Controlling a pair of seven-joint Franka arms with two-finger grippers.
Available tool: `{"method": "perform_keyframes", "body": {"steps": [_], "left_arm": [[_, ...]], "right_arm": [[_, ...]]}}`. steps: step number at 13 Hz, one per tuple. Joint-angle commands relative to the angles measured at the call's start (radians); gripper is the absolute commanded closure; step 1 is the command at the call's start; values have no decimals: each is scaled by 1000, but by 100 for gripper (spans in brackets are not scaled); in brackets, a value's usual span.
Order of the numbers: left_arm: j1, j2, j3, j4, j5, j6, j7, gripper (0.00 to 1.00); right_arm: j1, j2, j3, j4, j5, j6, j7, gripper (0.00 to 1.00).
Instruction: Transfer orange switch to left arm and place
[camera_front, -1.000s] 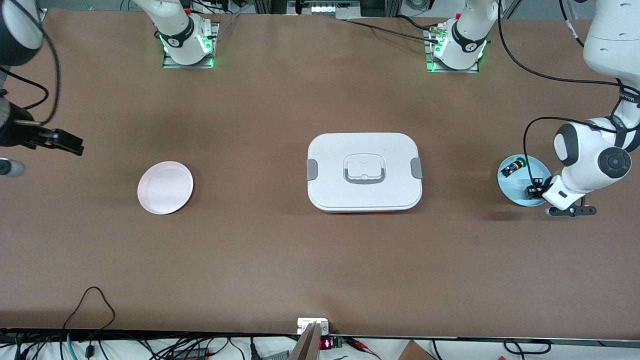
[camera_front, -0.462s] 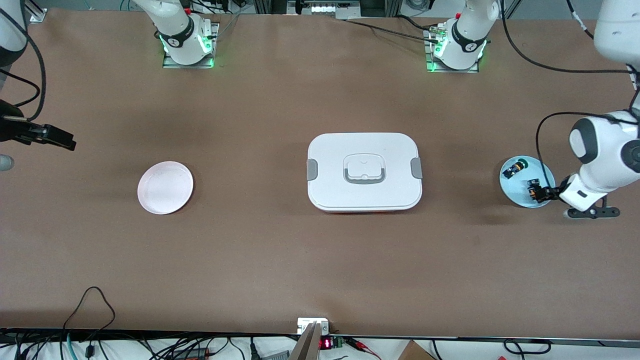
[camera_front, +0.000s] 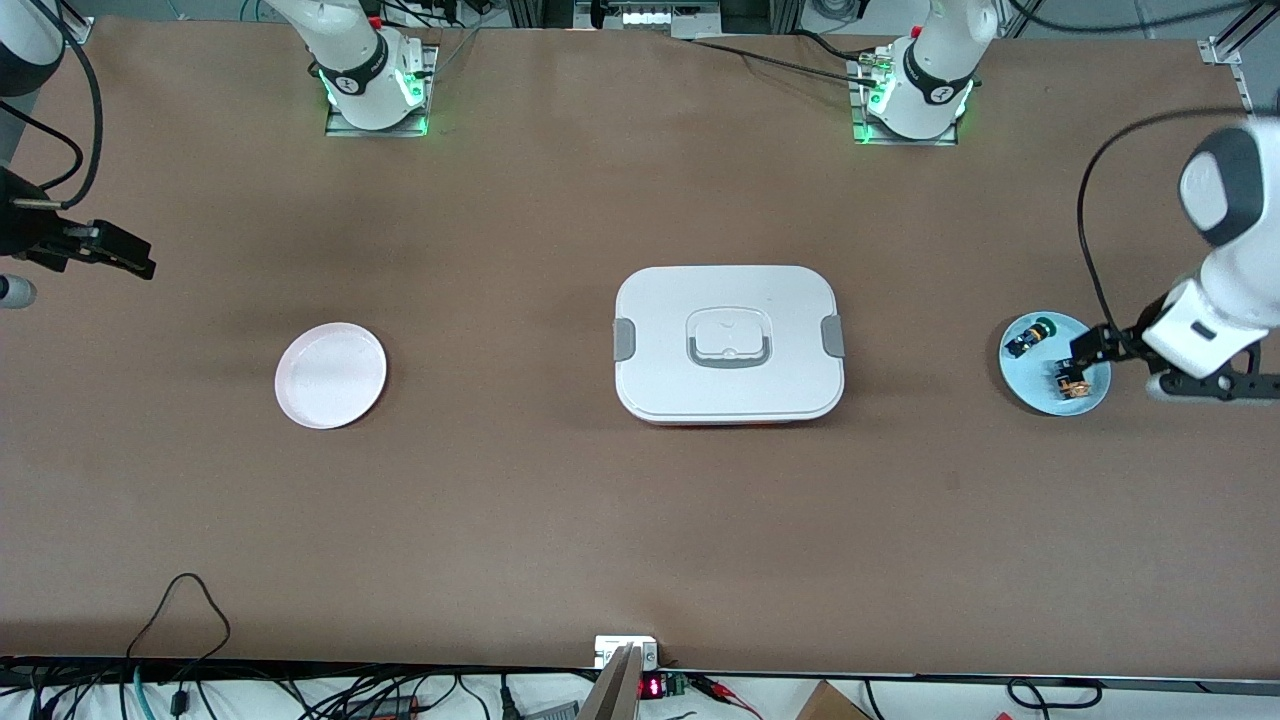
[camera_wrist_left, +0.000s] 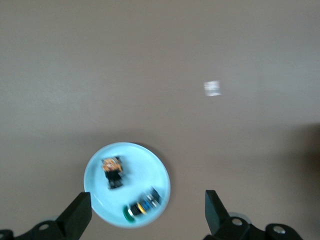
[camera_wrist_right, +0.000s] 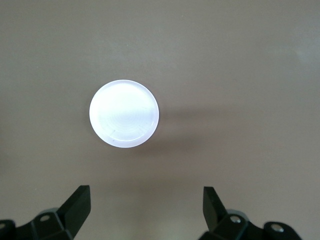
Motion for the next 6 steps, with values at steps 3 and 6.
{"method": "perform_keyframes", "body": {"steps": [3, 6], "left_arm": [[-12, -111, -72, 105, -43, -289, -94, 0], [-12, -134, -78, 111, -49, -321, -93, 0]], "right_arm": [[-9, -15, 3, 22, 27, -15, -24, 0], [-6, -15, 6, 48, 27, -17, -14, 0]]}}
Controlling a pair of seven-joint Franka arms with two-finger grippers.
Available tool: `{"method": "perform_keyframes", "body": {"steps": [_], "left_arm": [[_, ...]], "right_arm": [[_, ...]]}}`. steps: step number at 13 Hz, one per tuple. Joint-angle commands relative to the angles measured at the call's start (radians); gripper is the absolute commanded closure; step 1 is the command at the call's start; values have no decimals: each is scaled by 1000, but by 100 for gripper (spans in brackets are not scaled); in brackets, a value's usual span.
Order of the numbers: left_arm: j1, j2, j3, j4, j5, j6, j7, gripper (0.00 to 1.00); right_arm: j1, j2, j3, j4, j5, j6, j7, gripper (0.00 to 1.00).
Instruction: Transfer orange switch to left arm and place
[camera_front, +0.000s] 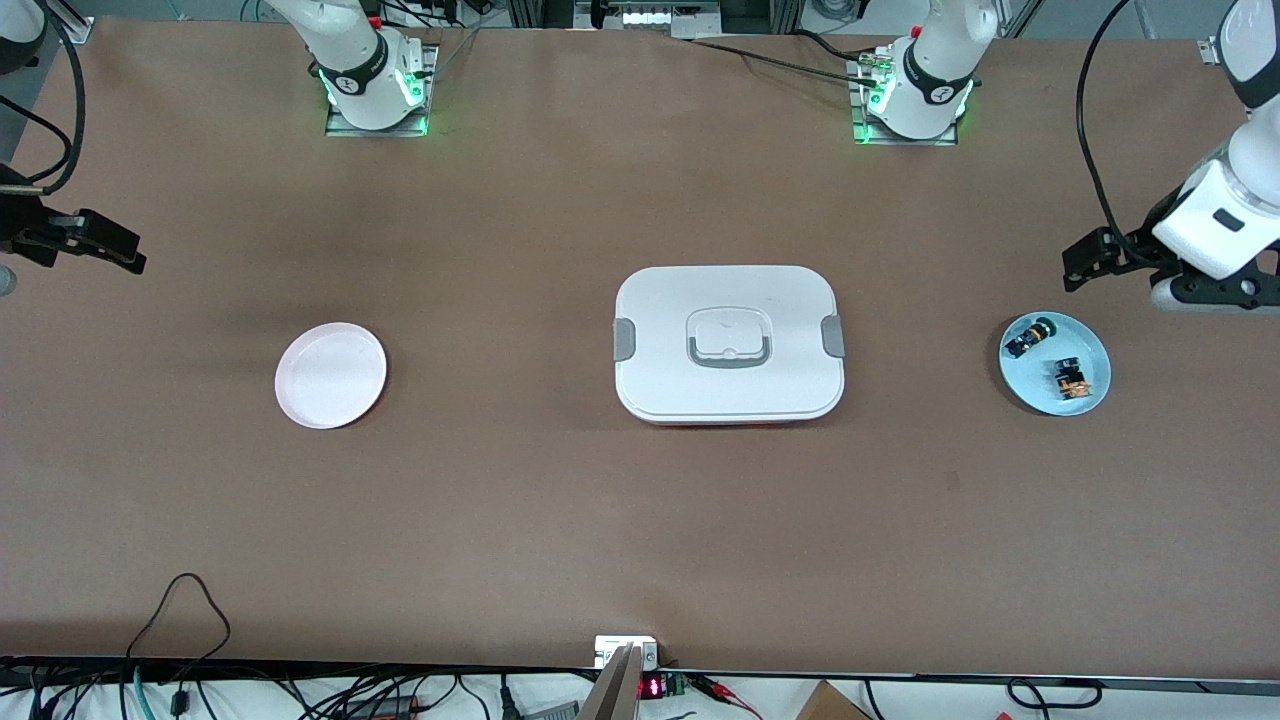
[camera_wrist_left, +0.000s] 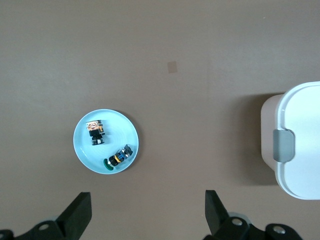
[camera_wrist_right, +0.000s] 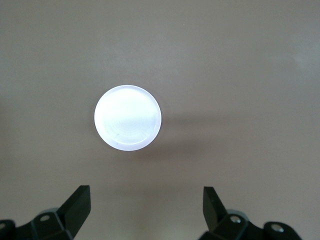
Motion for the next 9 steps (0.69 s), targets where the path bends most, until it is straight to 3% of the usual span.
{"method": "perform_keyframes", "body": {"steps": [1, 9], "left_arm": [[4, -4, -2, 28, -42, -49, -7, 0], [4, 2, 0, 47, -58, -58, -12, 0]], "right_arm": [[-4, -5, 6, 26, 14, -17, -11, 0], [1, -8, 15, 26, 14, -53, -18, 0]]}}
